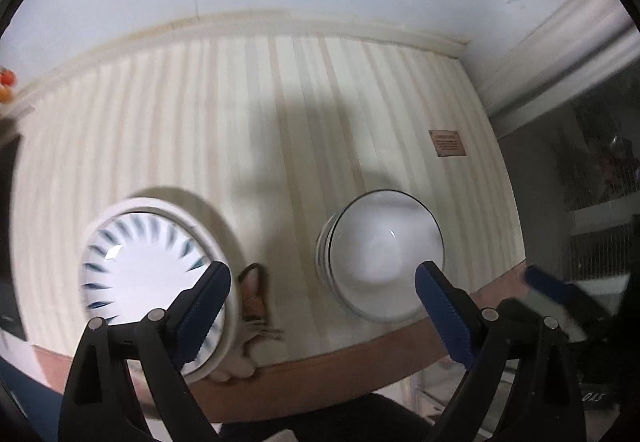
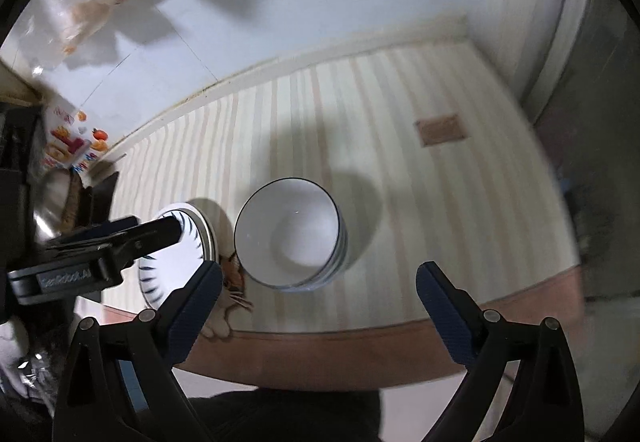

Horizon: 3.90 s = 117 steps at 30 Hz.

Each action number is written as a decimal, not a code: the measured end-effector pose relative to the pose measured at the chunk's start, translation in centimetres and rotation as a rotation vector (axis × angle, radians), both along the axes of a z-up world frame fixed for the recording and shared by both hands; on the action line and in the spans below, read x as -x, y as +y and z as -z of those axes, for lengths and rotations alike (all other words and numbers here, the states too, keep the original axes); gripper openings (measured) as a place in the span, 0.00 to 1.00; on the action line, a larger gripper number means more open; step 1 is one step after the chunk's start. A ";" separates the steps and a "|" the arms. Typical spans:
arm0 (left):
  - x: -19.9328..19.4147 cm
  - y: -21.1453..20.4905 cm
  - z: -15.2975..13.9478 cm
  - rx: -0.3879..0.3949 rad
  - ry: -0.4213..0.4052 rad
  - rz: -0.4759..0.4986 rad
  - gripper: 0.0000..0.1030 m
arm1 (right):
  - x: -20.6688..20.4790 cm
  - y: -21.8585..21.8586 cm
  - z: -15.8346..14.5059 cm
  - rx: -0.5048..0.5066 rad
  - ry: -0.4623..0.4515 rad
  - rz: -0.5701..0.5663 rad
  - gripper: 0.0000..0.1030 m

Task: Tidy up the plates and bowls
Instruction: 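Grip the rim of the bowl stack with the left tool while the right tool grips its side, then carry the bowl stack with both tools and lower it onto the plate stack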

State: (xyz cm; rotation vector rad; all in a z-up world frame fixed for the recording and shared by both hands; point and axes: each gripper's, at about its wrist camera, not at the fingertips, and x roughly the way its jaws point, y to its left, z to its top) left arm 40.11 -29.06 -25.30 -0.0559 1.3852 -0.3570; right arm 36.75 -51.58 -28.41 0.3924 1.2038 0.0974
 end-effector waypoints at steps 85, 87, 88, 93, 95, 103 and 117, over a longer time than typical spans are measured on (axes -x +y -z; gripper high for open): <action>-3.7 22.6 8.7 0.125 0.254 -0.248 0.45 | -10.9 24.7 16.2 -0.442 0.337 -0.295 0.54; -3.7 22.7 8.8 0.122 0.257 -0.247 0.45 | -11.2 24.9 16.2 -0.434 0.334 -0.292 0.54; -3.7 22.7 8.9 0.123 0.260 -0.248 0.45 | -11.3 25.0 16.1 -0.432 0.333 -0.291 0.54; -3.5 22.7 9.1 0.128 0.262 -0.246 0.45 | -11.6 25.3 16.0 -0.414 0.325 -0.291 0.54; -3.4 22.6 9.2 0.127 0.262 -0.242 0.45 | -11.6 25.2 15.9 -0.404 0.324 -0.295 0.54; -3.2 22.8 9.4 0.140 0.276 -0.242 0.45 | -11.5 25.2 15.8 -0.392 0.326 -0.277 0.53; -3.1 22.7 8.5 0.111 0.240 -0.222 0.45 | -11.2 25.3 14.9 -0.352 0.316 -0.253 0.53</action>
